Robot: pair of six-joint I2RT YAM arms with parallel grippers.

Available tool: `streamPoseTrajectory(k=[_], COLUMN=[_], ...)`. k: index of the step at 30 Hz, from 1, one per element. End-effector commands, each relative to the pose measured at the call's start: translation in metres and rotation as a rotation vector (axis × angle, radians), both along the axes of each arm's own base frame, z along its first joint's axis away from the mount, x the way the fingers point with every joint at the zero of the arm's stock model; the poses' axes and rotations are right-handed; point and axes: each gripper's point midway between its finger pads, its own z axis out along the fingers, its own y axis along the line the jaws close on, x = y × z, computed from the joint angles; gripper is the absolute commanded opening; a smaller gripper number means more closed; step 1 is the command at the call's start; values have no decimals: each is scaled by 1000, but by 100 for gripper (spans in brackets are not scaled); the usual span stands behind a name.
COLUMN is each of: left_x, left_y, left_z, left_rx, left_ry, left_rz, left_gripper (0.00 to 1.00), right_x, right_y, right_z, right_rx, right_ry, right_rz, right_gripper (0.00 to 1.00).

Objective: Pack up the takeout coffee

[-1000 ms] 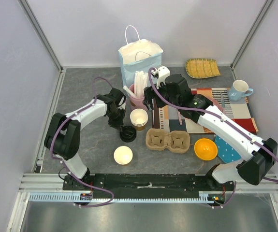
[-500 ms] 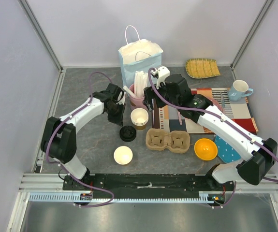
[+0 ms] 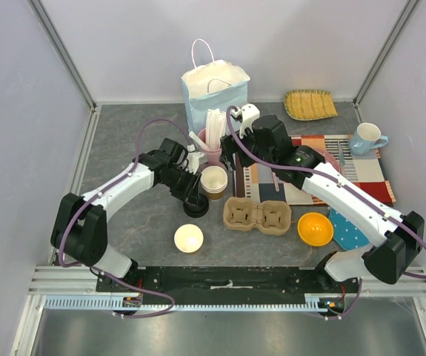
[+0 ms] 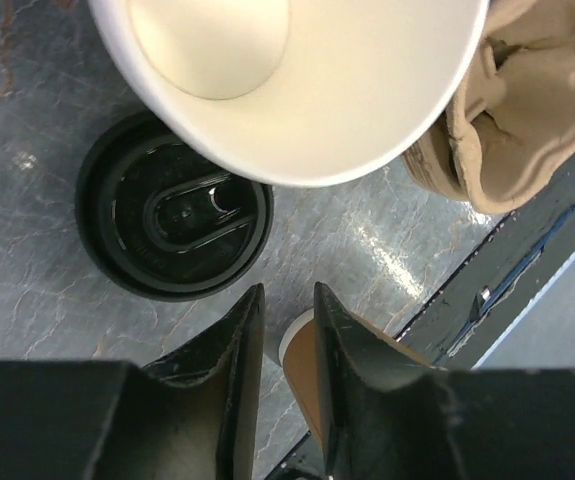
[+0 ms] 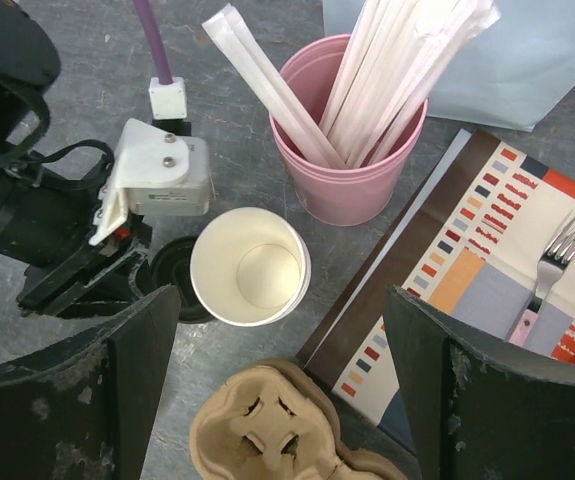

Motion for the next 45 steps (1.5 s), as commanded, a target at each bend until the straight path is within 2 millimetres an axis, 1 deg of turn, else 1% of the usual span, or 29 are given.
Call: streamPoseTrajectory(k=[1, 4, 7, 8, 9, 10, 11, 12, 13, 14, 16, 19, 20, 23, 24, 25, 27, 28, 31, 34, 36, 41, 45], left_x=[5, 6, 6, 3, 10, 12, 10, 15, 15, 10, 11, 9, 11, 11, 15, 14, 17, 11, 5, 13, 22, 18, 24], left_y=[-18, -25, -28, -26, -28, -28, -25, -27, -27, -26, -30, -31, -32, -35, -33, -32, -24, -20, -19, -23, -24, -23, -18], left_z=[12, 13, 13, 7, 13, 13, 7, 14, 14, 8, 12, 6, 8, 4, 1, -6, -13, -19, -25, -27, -30, -42, -48], left_rx=[-130, -187, -239, -238, -252, -257, -249, -264, -269, -273, -299, -287, -287, -270, -230, -198, -140, -122, -104, -89, -68, -41, 6], left_ry=[-131, -166, -263, -282, -370, -411, -429, -503, -528, -534, -597, -576, -588, -593, -603, -589, -589, -556, -547, -560, -570, -561, -563], left_rz=[-124, -137, -196, -211, -250, -267, -272, -295, -307, -321, -364, -377, -386, -441, -441, -453, -461, -476, -500, -456, -419, -447, -425], left_gripper=[34, 34, 34, 34, 34, 34, 34, 34, 34, 34, 36, 36, 36, 38, 38, 38, 38, 38, 40, 42, 42, 41, 37], right_x=[-5, -7, -9, -9, -9, -10, -10, -11, -11, -12, -12, -12, -12, -11, -11, -11, -11, -11, -10, -10, -10, -9, -8], right_y=[-5, -9, -12, -13, -14, -14, -14, -14, -15, -15, -16, -16, -16, -15, -15, -15, -15, -15, -17, -16, -15, -17, -15], right_z=[2, 6, 8, 8, 8, 8, 8, 8, 8, 9, 9, 8, 8, 11, 11, 11, 11, 11, 10, 7, 8, 8, 8], right_rx=[7, 10, 12, 11, 13, 17, 19, 22, 22, 29, 31, 33, 32, 36, 34, 35, 32, 33, 28, 21, 25, 14, 18], right_ry=[-8, -17, -26, -25, -26, -24, -23, -20, -19, -19, -19, -18, -18, -21, -22, -24, -24, -25, -28, -21, -20, -29, -26], right_rz=[-7, -14, -22, -26, -28, -30, -32, -31, -33, -36, -40, -39, -41, -39, -40, -38, -39, -39, -46, -48, -44, -45, -38], right_gripper=[90, 90, 90, 90, 90, 90, 90, 90, 90, 90, 90, 90, 90, 90, 90, 90, 90, 90, 90, 90, 91, 91, 91])
